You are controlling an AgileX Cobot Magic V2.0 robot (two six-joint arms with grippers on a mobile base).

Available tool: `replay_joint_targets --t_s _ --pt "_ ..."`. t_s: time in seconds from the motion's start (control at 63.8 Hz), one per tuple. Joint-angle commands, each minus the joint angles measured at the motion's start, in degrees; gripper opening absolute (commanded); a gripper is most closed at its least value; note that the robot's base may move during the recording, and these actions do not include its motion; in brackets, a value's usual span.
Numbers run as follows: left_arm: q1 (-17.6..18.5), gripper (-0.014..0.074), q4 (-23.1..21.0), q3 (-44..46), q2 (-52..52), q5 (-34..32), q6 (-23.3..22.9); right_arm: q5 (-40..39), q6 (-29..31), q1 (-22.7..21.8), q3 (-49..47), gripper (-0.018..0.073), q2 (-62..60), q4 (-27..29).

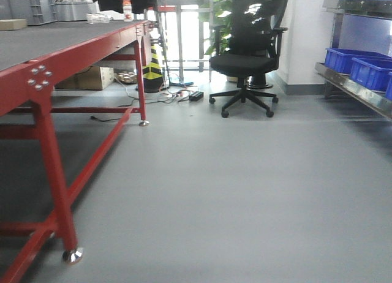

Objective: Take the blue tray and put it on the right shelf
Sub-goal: 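Carry the tray with both grippers while driving to the shelving rack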

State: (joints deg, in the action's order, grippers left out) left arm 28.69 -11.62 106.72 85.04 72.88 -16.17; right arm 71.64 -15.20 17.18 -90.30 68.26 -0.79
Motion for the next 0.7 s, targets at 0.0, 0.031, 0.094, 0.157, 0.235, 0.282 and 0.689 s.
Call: replay_joint_targets --t_s 0.0,0.031,0.094,0.157,0.235,0.282,0.689 --pt "0.9 -0.0048 -7.6 1.5 -1.6 3.8 0.1 2.1 1.3 0.6 -1.4 0.0057 -0.9 5.0" --pt "0.9 -0.0048 -8.2 1.5 -1.6 3.8 0.1 2.1 1.3 0.6 -1.4 0.0057 -0.9 5.0" --pt "0.9 -0.0048 -8.5 1.5 -1.6 3.8 0.1 2.1 1.3 0.6 -1.4 0.0057 -0.9 5.0" --pt "0.9 -0.0048 -8.6 1.5 -1.6 3.8 0.1 2.1 1.3 0.6 -1.4 0.0057 -0.9 5.0" --pt "0.9 -0.0048 -8.6 1.5 -1.6 3.8 0.1 2.1 1.3 0.6 -1.4 0.0057 -0.9 5.0" --pt "0.9 -0.0048 -8.6 1.5 -1.6 3.8 0.1 2.1 1.3 0.6 -1.4 0.0057 -0.9 5.0" --pt "0.9 -0.0048 -8.6 1.5 -1.6 3.8 0.1 2.0 1.3 0.6 -1.4 0.0057 -0.9 5.1"
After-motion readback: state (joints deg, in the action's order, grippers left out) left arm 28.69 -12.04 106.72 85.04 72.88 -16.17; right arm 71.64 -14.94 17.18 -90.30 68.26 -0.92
